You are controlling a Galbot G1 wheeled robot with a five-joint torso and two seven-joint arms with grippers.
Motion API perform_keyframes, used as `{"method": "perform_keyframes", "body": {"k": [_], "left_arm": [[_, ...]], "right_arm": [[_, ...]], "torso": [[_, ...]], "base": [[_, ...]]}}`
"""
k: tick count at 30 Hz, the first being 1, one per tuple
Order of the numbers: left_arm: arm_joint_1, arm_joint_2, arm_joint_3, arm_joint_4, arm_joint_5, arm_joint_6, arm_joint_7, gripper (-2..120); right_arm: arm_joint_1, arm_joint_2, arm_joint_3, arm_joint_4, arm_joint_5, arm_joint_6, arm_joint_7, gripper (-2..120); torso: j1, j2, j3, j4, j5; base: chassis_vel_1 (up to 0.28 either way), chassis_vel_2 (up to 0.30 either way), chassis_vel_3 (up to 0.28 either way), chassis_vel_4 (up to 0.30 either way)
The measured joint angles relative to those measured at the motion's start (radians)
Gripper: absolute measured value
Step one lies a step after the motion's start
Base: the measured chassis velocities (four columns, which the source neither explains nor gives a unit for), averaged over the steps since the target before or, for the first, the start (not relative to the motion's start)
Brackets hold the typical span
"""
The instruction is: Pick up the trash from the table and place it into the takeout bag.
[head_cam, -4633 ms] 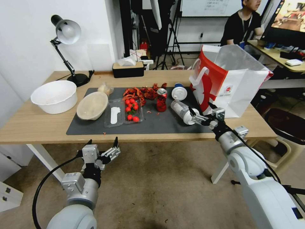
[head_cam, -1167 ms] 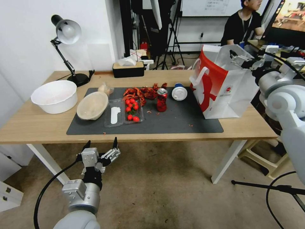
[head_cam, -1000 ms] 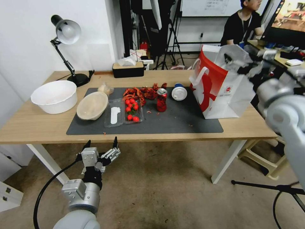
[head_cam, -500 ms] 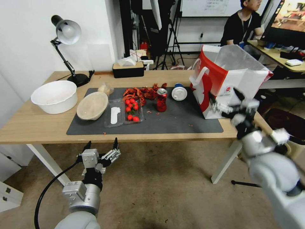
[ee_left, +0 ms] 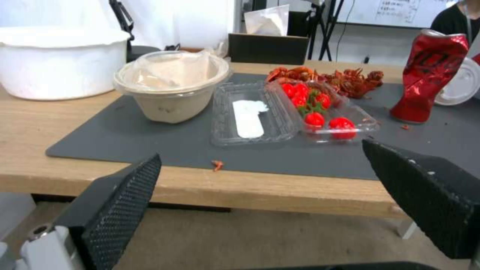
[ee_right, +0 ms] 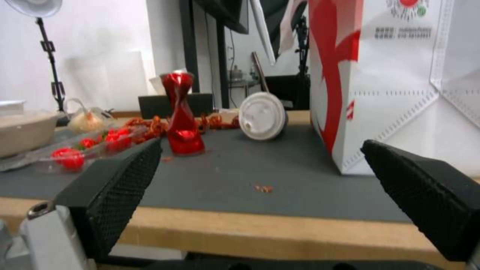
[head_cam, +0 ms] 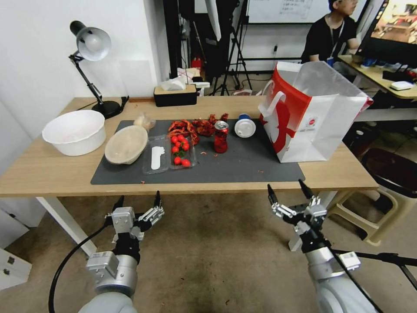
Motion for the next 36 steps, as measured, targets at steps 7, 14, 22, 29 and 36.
{"method": "perform_keyframes", "body": {"k": [7,14,22,29,36], "left_arm": [[0.005,0.000,0.000,0.001,0.001,-0.008,0.000,100],[0.008,-0.007,0.001,0.001,0.005,-0.011,0.000,100],[0.013,-0.041,0.014,0.009,0.024,-0.027,0.000,100],[0.010,-0.044,0.014,0.012,0.027,-0.031,0.001,100],[0.008,-0.050,0.009,0.016,0.030,-0.030,0.001,100]], "right_arm": [[0.000,0.002,-0.002,-0.013,-0.001,0.001,-0.001,100],[0.001,0.000,0.000,-0.020,0.001,0.001,-0.001,100],[0.044,-0.019,-0.017,-0.024,0.003,-0.035,-0.004,100],[0.278,-0.072,-0.164,-0.073,0.011,-0.171,0.039,100],[0.643,-0.067,-0.365,-0.251,0.037,-0.271,0.119,100]], "torso": [[0.000,0.000,0.000,0.0000,0.0000],[0.000,0.000,0.000,0.0000,0.0000],[0.000,0.000,0.000,0.0000,0.0000],[0.000,0.000,0.000,0.0000,0.0002],[0.000,0.000,0.000,0.0003,-0.0001]], "base": [[0.000,0.000,0.000,0.000],[0.000,0.000,0.000,0.000],[0.000,0.000,0.000,0.000],[0.000,0.000,0.000,0.000],[0.000,0.000,0.000,0.000]]}}
